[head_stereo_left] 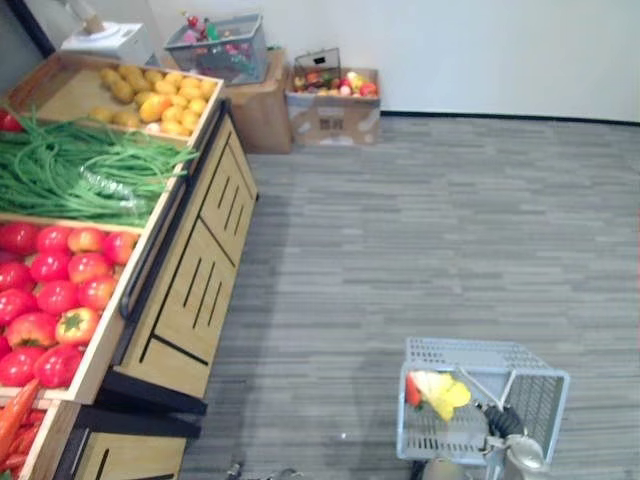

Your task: Pick vegetable in the basket

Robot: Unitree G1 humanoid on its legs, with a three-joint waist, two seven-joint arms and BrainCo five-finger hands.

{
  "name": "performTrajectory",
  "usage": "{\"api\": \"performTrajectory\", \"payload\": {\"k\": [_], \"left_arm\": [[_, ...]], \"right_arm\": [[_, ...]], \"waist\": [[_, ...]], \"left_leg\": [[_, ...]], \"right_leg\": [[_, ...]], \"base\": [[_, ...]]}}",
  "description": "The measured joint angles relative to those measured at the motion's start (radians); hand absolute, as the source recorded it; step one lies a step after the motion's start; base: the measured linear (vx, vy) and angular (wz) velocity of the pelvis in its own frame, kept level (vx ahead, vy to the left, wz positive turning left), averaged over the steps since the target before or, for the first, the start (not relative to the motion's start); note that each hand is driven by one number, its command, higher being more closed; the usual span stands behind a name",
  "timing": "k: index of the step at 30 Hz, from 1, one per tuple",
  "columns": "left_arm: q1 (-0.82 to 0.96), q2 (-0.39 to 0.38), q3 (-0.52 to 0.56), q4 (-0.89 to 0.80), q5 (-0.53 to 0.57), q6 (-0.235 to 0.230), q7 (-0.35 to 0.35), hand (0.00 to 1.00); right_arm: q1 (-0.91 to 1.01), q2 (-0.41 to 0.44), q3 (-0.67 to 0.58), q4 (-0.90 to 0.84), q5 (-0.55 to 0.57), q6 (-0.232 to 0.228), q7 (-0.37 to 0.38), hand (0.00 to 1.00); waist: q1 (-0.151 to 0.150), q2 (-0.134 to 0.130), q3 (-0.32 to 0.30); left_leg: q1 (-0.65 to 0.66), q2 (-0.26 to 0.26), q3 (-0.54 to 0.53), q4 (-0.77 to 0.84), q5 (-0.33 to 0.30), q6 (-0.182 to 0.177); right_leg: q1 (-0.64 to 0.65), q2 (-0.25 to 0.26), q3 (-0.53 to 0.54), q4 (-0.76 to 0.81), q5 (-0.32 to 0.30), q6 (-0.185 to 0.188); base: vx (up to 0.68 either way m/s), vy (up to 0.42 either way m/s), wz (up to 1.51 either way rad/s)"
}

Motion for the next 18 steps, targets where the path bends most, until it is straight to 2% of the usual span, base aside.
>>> {"api": "performTrajectory", "payload": {"k": [1,2,4,7,9,10,11,12,13,14,15,16,18], "left_arm": [[0.000,-0.002,0.000,0.000,0.000,0.000,-0.001,0.00],[0.000,0.001,0.000,-0.001,-0.001,-0.001,-0.001,0.00],[0.000,0.008,0.000,-0.003,-0.001,-0.008,0.000,0.00],[0.003,0.006,0.000,-0.019,-0.003,-0.019,0.000,0.00],[0.003,0.008,-0.001,-0.020,-0.003,-0.019,0.000,0.00],[0.004,0.017,-0.001,-0.021,-0.003,-0.020,0.000,0.00],[0.002,0.017,-0.002,-0.021,-0.003,-0.020,0.000,0.00],[0.002,0.014,-0.002,-0.021,-0.003,-0.020,0.000,0.00],[0.003,0.010,-0.002,-0.020,-0.003,-0.019,0.001,0.00],[0.003,0.007,-0.002,-0.019,-0.003,-0.019,0.001,0.00],[0.005,-0.001,-0.003,-0.016,-0.003,-0.020,0.001,0.00],[0.004,0.008,-0.006,-0.016,-0.003,-0.019,0.001,0.00],[0.003,0.035,-0.017,-0.012,-0.003,-0.019,0.000,0.00]], "right_arm": [[0.006,0.003,-0.002,0.000,0.000,0.001,0.001,1.00],[0.021,0.005,-0.002,0.002,0.000,0.001,0.003,1.00],[0.051,0.004,-0.003,0.003,0.002,0.001,0.003,1.00],[0.069,0.005,-0.006,0.024,0.010,0.001,0.004,1.00],[0.072,0.005,-0.007,0.026,0.012,0.001,0.004,1.00],[0.073,0.007,-0.008,0.029,0.016,0.001,0.002,1.00],[0.070,0.004,-0.016,0.029,0.017,0.001,-0.001,1.00],[0.066,0.003,-0.024,0.029,0.017,0.001,-0.004,1.00],[0.061,0.001,-0.043,0.029,0.017,0.001,-0.009,1.00],[0.061,-0.002,-0.047,0.029,0.017,0.001,-0.011,1.00],[0.062,-0.013,-0.047,0.032,0.018,0.000,-0.014,1.00],[0.061,0.003,-0.042,0.034,0.018,0.002,-0.012,1.00],[0.061,0.028,-0.035,0.033,0.018,0.002,-0.011,1.00]], "waist": [[-0.004,0.008,-0.003],[-0.004,0.011,-0.006],[-0.006,-0.003,-0.007],[-0.001,-0.010,-0.010],[-0.003,-0.010,-0.008],[-0.001,-0.027,-0.002],[-0.003,-0.028,-0.002],[-0.004,-0.027,-0.002],[-0.005,-0.025,-0.002],[-0.005,-0.018,-0.003],[-0.003,0.004,-0.003],[-0.002,-0.016,-0.009],[-0.003,-0.053,-0.014]], "left_leg": [[-0.002,0.020,-0.003,0.012,0.014,-0.014],[-0.011,0.032,-0.005,0.050,0.017,-0.012],[-0.051,0.040,-0.027,0.148,0.020,-0.008],[-0.131,0.067,-0.065,0.334,0.025,-0.001],[-0.152,0.076,-0.088,0.400,0.041,-0.001],[-0.163,0.072,-0.091,0.427,0.037,0.003],[-0.164,0.039,-0.107,0.370,-0.014,-0.001],[-0.165,0.017,-0.111,0.325,-0.033,0.000],[-0.165,-0.024,-0.113,0.207,-0.025,0.012],[-0.163,-0.040,-0.120,0.151,0.004,0.034],[-0.160,-0.050,-0.135,0.103,0.029,0.052],[-0.148,-0.074,-0.130,0.093,0.023,0.048],[-0.134,-0.110,-0.105,0.079,0.011,0.063]], "right_leg": [[0.008,0.018,-0.009,0.002,-0.017,-0.008],[0.022,0.020,-0.017,0.004,-0.034,-0.010],[0.049,0.010,-0.033,-0.005,-0.050,-0.007],[0.108,0.010,-0.046,-0.053,-0.044,-0.005],[0.141,0.014,-0.045,-0.082,-0.033,-0.005],[0.162,-0.004,-0.041,-0.102,-0.027,-0.006],[0.167,-0.022,-0.037,-0.109,-0.023,-0.002],[0.166,-0.029,-0.034,-0.112,-0.020,0.003],[0.165,-0.037,-0.031,-0.121,-0.013,0.015],[0.165,-0.034,-0.029,-0.124,-0.009,0.022],[0.168,-0.009,-0.012,-0.146,0.001,0.038],[0.186,-0.014,0.006,-0.188,0.017,0.048],[0.186,-0.045,0.026,-0.200,0.023,0.058]], "base": [[0.14,-0.201,0.03],[0.10,-0.150,0.15],[0.07,-0.104,0.34],[0.09,-0.050,0.20],[0.12,0.001,-0.01],[0.11,0.079,-0.05],[0.08,0.111,-0.07],[0.06,0.154,-0.11],[0.04,0.148,-0.14],[0.06,0.205,-0.24],[0.08,0.189,-0.25],[0.09,0.170,-0.24],[0.10,0.126,-0.20]]}}
